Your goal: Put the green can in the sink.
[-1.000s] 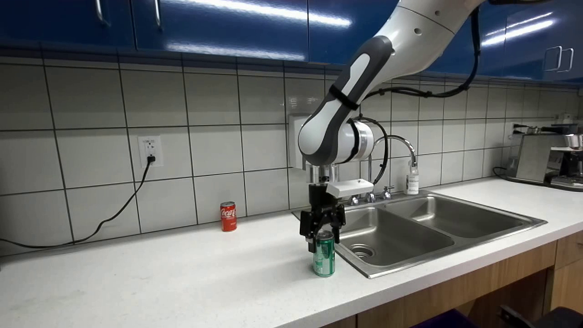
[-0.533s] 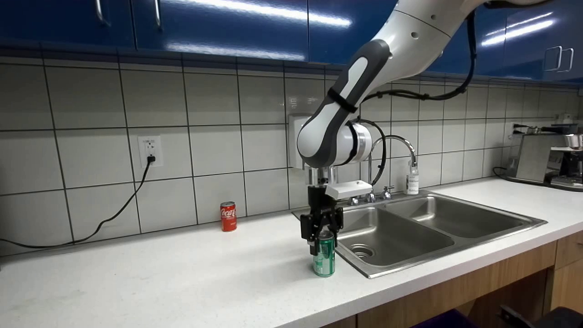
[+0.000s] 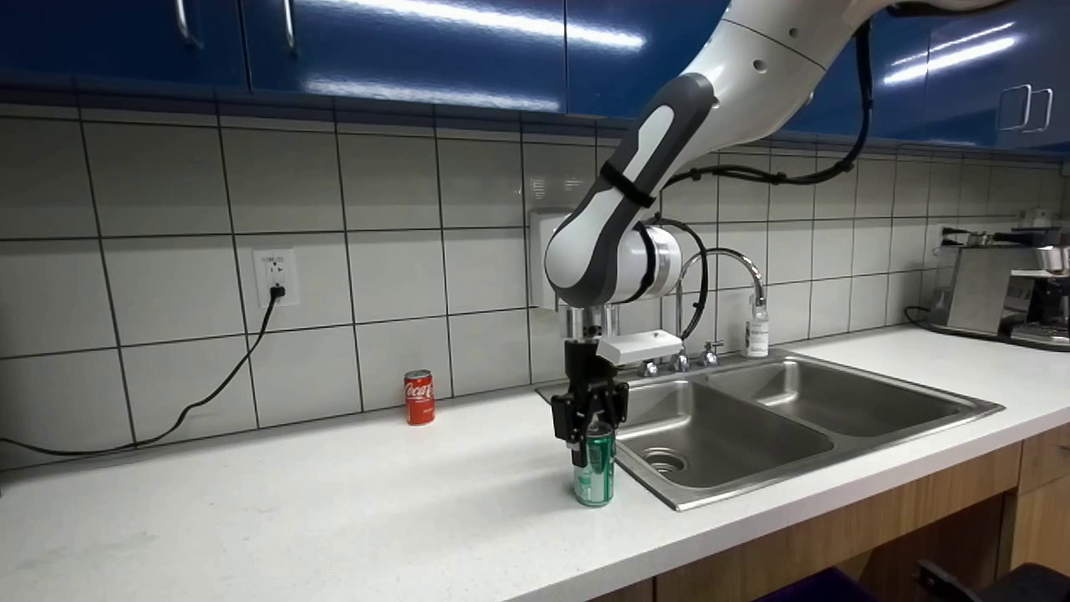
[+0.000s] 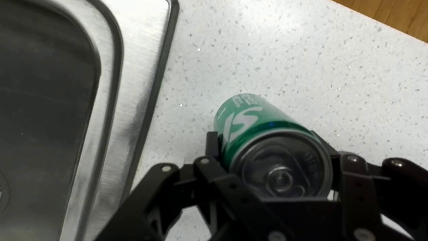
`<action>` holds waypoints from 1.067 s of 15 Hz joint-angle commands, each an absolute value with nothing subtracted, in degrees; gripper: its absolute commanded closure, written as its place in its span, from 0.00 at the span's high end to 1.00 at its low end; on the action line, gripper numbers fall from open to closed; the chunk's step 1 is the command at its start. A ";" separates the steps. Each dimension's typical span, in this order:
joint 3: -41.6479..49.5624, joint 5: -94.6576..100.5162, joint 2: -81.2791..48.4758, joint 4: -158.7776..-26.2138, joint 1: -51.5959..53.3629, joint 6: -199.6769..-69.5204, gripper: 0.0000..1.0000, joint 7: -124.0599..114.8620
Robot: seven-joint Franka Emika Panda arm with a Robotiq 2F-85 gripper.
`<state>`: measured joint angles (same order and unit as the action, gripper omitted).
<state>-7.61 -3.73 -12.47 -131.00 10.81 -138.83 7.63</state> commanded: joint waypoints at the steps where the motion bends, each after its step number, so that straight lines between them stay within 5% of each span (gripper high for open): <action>1: -7.75 -0.98 -10.39 -129.89 10.18 -136.49 0.39 5.49; 16: -3.01 2.05 -5.26 -128.41 5.94 -131.24 0.39 0.38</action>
<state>-4.68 0.20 -6.74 -128.76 8.58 -132.54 3.12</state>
